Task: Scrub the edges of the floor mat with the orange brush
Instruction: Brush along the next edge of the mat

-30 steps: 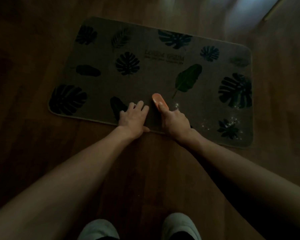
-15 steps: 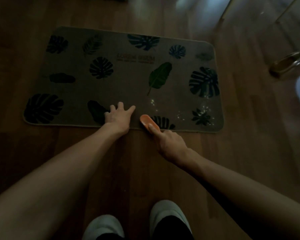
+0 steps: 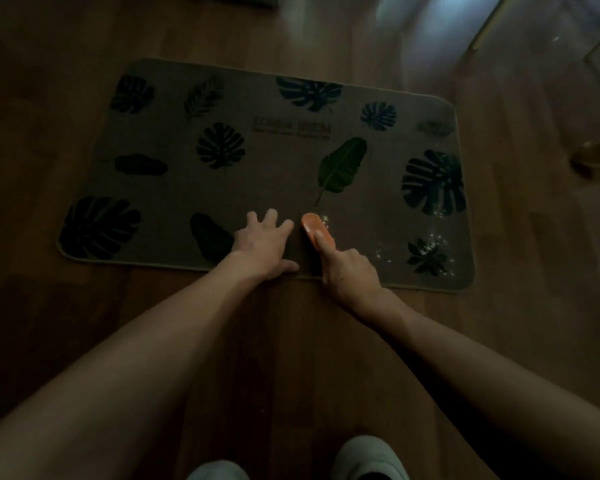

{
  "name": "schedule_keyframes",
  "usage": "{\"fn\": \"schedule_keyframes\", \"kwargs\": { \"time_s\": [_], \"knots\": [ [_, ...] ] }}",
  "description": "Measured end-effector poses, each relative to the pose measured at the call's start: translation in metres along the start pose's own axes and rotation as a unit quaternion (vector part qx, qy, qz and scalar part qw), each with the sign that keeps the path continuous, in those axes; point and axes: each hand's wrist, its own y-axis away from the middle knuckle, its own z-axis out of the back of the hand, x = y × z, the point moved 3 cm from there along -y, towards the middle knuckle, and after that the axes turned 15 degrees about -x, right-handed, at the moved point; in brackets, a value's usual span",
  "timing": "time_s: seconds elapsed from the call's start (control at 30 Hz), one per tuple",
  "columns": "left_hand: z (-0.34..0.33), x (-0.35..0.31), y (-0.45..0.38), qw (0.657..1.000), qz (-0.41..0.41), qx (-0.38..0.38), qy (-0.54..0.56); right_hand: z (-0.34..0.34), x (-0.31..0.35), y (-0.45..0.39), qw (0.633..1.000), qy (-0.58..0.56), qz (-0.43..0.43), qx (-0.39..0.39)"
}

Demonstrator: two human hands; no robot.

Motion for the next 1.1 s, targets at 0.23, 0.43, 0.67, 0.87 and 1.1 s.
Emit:
{"fn": "schedule_keyframes", "kwargs": {
  "time_s": [0.23,0.43,0.67,0.87,1.1],
  "knots": [
    [0.003,-0.007,-0.013,0.999,0.033,0.006,-0.019,0.012,0.006,-0.04,1.0,0.012,-0.01,-0.018],
    [0.014,-0.019,-0.021,0.997,0.038,0.036,-0.061,-0.002,-0.02,0.024,0.999,0.018,0.014,-0.025],
    [0.009,-0.018,-0.027,0.997,0.051,0.025,-0.044,-0.004,-0.027,0.013,0.999,0.009,-0.002,-0.045],
    [0.007,-0.016,-0.031,0.998,0.043,0.028,-0.02,0.002,-0.025,-0.033,0.999,0.007,-0.026,-0.04],
    [0.006,-0.014,-0.029,0.998,0.05,0.032,-0.021,0.015,-0.015,-0.046,0.996,-0.051,-0.076,-0.024]
  ]
}}
